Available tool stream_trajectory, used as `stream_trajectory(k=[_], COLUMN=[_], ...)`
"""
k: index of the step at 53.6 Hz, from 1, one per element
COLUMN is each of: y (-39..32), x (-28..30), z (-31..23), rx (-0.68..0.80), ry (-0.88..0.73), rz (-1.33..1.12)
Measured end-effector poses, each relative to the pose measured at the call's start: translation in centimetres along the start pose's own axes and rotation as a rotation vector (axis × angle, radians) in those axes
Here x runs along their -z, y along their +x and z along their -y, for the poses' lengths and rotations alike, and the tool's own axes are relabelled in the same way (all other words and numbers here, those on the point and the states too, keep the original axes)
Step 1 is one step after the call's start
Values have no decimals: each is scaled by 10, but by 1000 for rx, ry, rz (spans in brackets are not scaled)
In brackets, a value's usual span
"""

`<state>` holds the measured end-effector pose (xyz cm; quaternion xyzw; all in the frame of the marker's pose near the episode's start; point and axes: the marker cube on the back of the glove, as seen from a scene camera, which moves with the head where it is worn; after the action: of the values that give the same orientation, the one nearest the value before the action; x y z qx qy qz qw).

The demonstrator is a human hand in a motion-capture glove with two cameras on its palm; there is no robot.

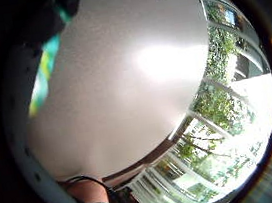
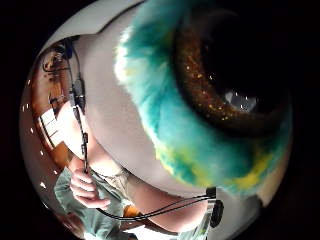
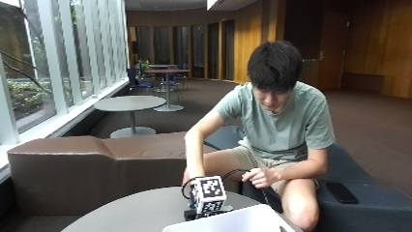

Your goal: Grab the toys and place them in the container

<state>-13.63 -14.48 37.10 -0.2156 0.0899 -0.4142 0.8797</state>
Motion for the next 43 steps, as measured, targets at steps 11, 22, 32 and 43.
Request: stream_trajectory(k=[11,22,32,43], y=[1,7,3,3], x=[-8,7,61,177], z=[-10,-39,-85,-104], rx=[-82,-201,-251,-272], ry=[91,88,163,270], rz=[206,377,388,344])
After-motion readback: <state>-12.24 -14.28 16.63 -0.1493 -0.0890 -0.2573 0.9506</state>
